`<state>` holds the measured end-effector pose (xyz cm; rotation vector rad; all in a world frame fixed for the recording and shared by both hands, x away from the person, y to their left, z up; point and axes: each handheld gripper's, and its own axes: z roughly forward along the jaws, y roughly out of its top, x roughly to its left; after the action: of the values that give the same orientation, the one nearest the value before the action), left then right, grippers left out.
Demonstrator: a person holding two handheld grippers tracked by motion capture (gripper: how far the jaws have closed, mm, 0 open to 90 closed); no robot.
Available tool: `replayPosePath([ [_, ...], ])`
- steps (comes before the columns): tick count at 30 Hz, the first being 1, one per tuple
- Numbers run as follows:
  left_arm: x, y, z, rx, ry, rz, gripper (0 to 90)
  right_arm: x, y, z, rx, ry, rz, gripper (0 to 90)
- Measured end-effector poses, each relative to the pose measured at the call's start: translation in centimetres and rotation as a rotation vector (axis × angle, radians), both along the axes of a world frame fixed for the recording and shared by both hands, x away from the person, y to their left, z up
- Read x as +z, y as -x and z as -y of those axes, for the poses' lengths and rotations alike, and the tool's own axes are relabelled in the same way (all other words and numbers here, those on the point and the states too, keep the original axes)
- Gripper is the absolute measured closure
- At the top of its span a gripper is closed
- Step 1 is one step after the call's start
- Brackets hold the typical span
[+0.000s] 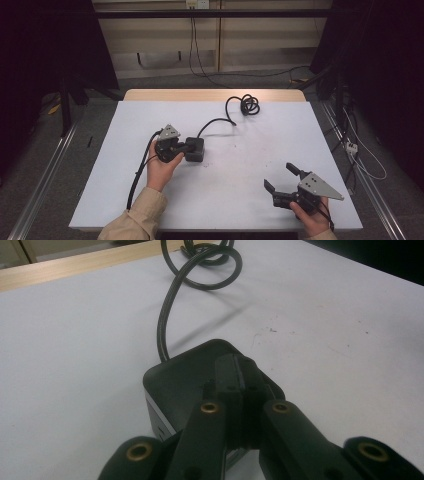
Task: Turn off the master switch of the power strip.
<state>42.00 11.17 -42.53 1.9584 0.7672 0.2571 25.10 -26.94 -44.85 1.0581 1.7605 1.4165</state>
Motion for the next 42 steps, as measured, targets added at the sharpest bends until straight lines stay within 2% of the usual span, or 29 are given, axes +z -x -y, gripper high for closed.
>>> replayPosePath([
  [10, 0.01, 0.2, 0.13, 0.0, -0.021, 0.027, 90.0, 0.0, 0.02, 0.0, 0.0, 0.0, 0.0, 5.8],
  [19, -0.07, 0.23, 0.09, 0.005, -0.005, 0.016, 90.0, 0.01, 0.07, 0.05, -0.001, 0.001, 0.0, 5.8],
  [31, -0.09, 0.26, 0.09, 0.005, -0.004, 0.019, 90.0, 0.01, 0.08, 0.04, -0.003, 0.001, 0.001, 5.8],
  [35, -0.04, 0.28, 0.1, 0.003, -0.02, 0.031, 90.0, 0.02, 0.1, 0.08, -0.004, 0.0, 0.001, 5.8],
  [42, -0.15, 0.35, -0.04, 0.002, -0.006, 0.026, 90.0, 0.05, 0.13, 0.09, -0.004, 0.001, 0.003, 5.8],
])
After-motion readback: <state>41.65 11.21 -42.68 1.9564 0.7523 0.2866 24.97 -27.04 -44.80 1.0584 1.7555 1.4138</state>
